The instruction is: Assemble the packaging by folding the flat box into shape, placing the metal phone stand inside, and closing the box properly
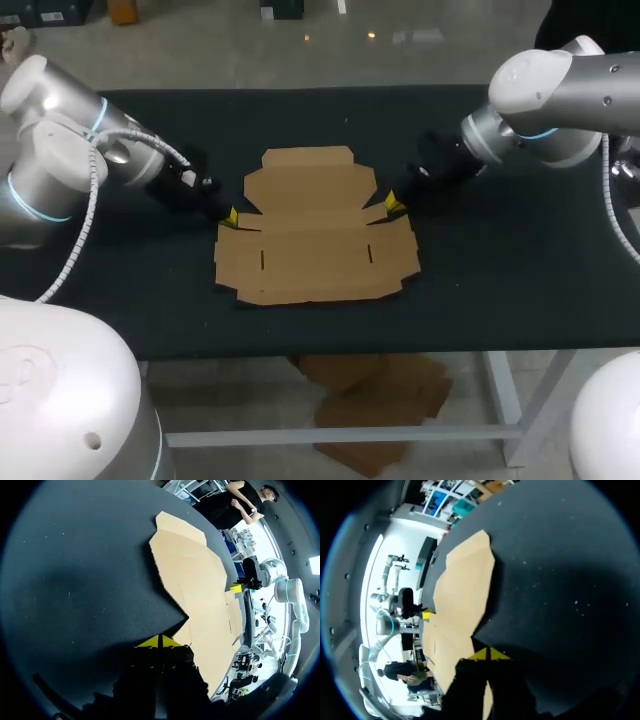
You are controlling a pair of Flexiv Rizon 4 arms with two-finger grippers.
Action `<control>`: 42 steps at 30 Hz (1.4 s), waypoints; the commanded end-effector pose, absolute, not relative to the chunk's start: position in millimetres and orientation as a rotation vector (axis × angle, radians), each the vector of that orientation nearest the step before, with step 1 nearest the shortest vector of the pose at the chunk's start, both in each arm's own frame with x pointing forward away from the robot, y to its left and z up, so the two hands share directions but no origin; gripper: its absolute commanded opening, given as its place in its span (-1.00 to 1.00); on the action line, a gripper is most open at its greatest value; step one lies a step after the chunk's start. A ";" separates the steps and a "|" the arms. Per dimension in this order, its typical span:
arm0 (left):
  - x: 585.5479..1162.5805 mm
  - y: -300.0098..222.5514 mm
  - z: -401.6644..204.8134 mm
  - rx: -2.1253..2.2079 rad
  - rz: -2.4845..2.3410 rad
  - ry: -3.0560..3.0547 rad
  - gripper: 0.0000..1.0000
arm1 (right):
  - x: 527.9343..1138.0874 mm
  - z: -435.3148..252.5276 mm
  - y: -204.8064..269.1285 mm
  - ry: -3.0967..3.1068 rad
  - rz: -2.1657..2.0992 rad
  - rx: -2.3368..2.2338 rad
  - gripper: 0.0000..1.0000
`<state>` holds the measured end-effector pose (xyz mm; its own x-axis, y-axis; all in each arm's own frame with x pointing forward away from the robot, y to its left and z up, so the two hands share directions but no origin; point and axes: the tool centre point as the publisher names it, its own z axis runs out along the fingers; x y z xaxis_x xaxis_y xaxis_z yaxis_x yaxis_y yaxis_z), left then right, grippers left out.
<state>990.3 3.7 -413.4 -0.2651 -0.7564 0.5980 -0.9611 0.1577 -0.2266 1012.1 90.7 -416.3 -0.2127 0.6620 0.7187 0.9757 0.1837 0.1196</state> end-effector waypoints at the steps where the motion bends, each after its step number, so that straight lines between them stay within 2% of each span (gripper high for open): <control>1: 993.5 3.4 -416.1 1.632 0.820 -2.094 -1.00 | 1011.3 -416.8 93.0 -1.949 -0.784 -1.544 -1.00; 42: 982.6 -17.3 -406.2 1.659 0.815 -2.186 -1.00 | 1000.3 -417.1 104.5 -1.970 -0.801 -1.630 -1.00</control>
<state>989.1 -14.1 -411.3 -0.3069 -0.7772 0.5493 -0.9464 0.1880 -0.2627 1001.7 101.9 -419.4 -0.1965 0.7048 0.6817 0.9804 0.1321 0.1460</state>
